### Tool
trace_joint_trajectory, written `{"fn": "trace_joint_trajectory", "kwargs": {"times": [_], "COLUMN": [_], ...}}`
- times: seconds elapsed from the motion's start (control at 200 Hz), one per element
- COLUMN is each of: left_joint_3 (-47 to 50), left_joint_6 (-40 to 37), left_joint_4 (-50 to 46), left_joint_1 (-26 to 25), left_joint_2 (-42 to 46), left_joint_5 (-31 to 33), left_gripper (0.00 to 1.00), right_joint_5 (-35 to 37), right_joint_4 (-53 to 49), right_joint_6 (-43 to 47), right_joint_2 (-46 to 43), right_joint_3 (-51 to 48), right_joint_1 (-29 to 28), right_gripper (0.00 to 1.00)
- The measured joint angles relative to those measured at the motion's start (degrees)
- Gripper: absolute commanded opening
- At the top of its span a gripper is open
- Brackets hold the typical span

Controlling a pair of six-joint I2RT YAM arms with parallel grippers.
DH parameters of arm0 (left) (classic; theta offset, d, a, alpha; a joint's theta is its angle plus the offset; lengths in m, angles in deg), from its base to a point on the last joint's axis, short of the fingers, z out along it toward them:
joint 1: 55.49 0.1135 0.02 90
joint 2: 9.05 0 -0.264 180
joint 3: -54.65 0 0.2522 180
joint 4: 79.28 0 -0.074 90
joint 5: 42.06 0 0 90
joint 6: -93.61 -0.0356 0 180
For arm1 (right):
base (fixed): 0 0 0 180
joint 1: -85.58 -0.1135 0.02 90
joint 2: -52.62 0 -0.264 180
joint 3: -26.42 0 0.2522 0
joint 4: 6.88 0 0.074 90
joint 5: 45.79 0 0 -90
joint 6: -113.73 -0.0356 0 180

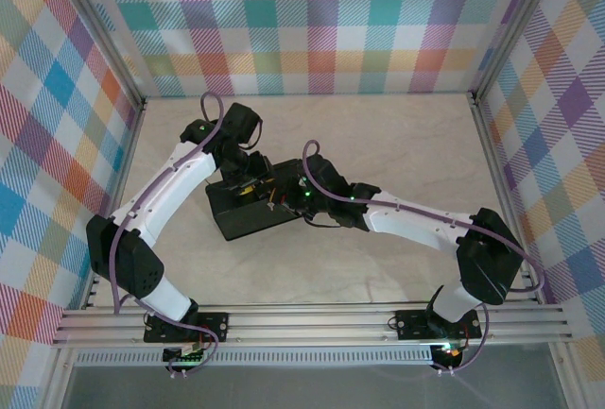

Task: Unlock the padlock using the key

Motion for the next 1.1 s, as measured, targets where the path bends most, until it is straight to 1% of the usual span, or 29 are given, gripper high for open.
{"fn": "trace_joint_trajectory", "kwargs": {"times": [0.19, 0.395, 0.58, 0.785, 0.965, 1.1], "left_joint_3": [-0.44, -1.16, -1.92, -4.07, -3.93, -0.85], "left_joint_6": [-0.02, -0.09, -0.81, -2.62, -5.81, -8.5], "left_joint_4": [-0.28, -3.52, -6.21, -7.08, -7.15, -5.14], "left_joint_1": [-0.07, -0.63, 1.33, 6.43, 13.97, 19.96], "left_joint_2": [0.0, 0.04, 0.85, 2.16, 3.37, 5.33], "left_joint_5": [-0.44, -1.97, -2.34, -2.08, 1.16, 2.47], "left_gripper": [0.53, 0.55, 0.56, 0.58, 0.59, 0.59], "right_joint_5": [1.92, 4.24, 4.79, 4.74, 4.5, 3.78], "right_joint_4": [-1.27, -3.21, -3.45, -3.48, -3.52, -3.72], "right_joint_6": [-1.55, -2.25, -2.25, -2.01, -0.76, 0.0], "right_joint_2": [0.0, 0.0, 0.0, 0.0, -0.04, -0.11], "right_joint_3": [0.76, 1.77, 1.86, 1.86, 1.86, 1.86], "right_joint_1": [-0.52, -0.72, -0.66, -0.63, -0.55, -0.15], "right_gripper": [0.0, 0.0, 0.0, 0.0, 0.0, 0.0]}}
